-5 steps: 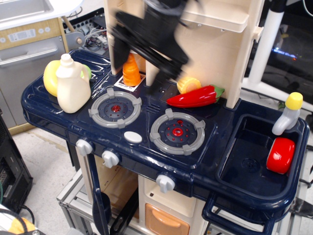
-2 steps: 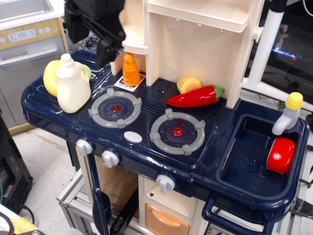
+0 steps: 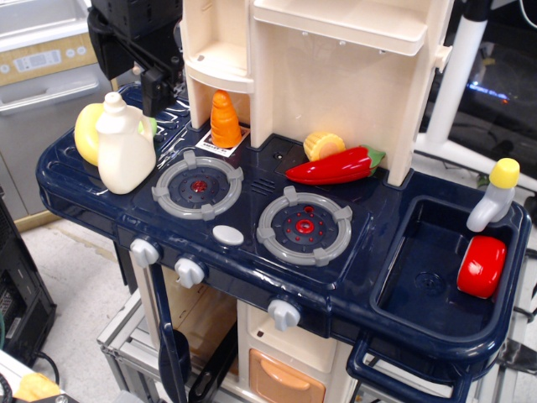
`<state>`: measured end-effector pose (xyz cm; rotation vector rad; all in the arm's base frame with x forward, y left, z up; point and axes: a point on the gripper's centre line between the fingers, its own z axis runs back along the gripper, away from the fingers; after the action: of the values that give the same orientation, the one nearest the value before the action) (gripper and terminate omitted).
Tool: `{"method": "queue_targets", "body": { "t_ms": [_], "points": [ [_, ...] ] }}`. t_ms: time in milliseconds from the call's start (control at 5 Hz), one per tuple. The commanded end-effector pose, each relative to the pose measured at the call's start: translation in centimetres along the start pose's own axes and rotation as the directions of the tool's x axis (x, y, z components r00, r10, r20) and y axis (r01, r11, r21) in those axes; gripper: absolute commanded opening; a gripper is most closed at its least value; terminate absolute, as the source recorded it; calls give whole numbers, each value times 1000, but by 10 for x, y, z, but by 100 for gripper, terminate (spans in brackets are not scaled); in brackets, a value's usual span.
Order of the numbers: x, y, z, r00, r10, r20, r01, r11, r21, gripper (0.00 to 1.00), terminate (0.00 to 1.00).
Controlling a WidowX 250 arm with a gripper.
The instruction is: Put detergent in sink
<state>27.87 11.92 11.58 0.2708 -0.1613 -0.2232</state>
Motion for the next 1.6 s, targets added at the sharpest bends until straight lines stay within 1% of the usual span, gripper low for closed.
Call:
{"method": "queue_targets", "body": {
  "t_ms": [0, 200, 400, 600, 800, 1000, 1200, 1400],
  "points": [
    [3, 18, -15, 999, 0, 55, 1, 1000, -16, 100, 0],
    [2, 12, -28, 996, 62, 64, -55, 993, -100, 100, 0],
    [-1, 4, -38, 991, 121, 55, -113, 985, -128, 0, 0],
    [-6, 1, -41, 988, 151, 42, -142, 977, -159, 0, 0],
    [1, -17, -25, 981, 193, 3, -191, 970, -150, 0, 0],
    [32, -52, 10, 935, 350, -51, -353, 925, -138, 0, 0],
    [53, -91, 9, 847, 529, -42, -525, 824, -213, 0, 0],
    [73, -134, 13, 767, 641, -32, -622, 730, -282, 0, 0]
  ]
}}
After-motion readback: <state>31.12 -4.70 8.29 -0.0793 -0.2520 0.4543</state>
